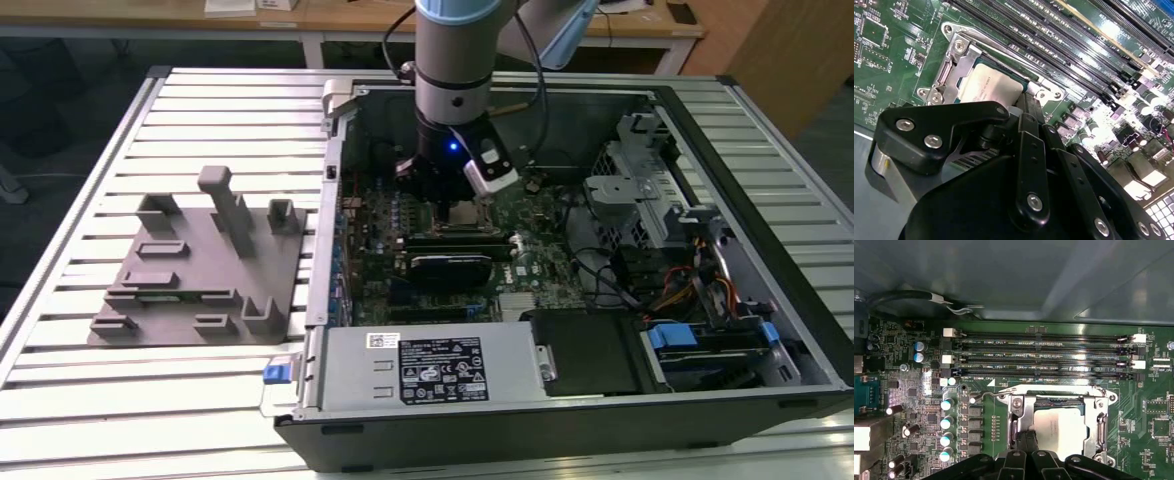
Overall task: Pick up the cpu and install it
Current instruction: 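Close the cpu cover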
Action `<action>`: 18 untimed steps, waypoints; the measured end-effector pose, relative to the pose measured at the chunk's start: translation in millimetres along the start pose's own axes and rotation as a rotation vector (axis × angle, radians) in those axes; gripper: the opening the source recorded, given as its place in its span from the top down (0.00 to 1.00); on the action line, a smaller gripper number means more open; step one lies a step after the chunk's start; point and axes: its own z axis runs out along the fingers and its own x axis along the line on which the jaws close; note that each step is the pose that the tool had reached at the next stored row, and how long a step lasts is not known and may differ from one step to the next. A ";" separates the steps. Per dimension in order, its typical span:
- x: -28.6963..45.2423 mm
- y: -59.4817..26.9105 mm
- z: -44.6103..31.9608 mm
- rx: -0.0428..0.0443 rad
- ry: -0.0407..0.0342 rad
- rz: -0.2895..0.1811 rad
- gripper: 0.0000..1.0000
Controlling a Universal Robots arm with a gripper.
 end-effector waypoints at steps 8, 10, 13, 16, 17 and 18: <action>-1.6 0.2 0.2 0.0000 -0.0001 0.000 0.89; -1.7 0.2 -0.3 0.0001 0.0001 0.000 0.89; -1.8 0.3 -3.5 -0.0006 0.0000 0.000 0.89; -1.9 0.4 -8.4 -0.0008 -0.0001 0.000 0.89; -2.0 0.4 -10.1 -0.0009 -0.0001 0.000 0.89; -2.0 0.4 -12.2 -0.0008 -0.0001 0.000 0.89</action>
